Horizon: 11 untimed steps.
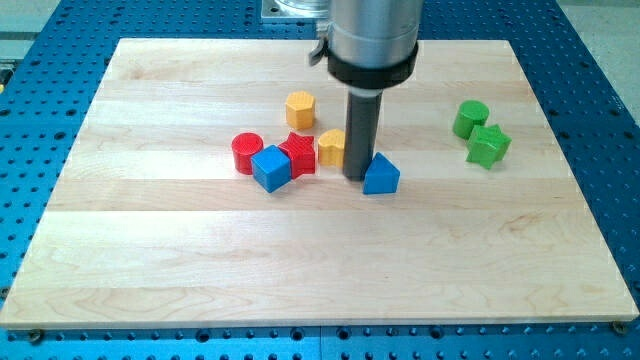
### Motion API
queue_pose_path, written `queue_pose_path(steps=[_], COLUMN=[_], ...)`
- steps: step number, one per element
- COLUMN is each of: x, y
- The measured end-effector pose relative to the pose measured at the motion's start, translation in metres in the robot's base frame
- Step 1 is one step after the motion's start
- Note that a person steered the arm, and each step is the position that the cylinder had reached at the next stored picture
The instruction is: Slide the blue cube top left of the red star
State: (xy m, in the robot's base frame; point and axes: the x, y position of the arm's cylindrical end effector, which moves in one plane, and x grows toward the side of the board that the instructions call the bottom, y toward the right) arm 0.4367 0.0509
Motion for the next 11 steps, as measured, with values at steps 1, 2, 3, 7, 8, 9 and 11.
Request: queue_pose_path(steps=[1, 2, 3, 7, 8, 9, 11], x=[0.008, 0.064, 0.052, -0.008, -0.029, -0.031, 0.007], y=[-0.033, -0.042, -0.091, -0.152, -0.062, 0.013, -0.035])
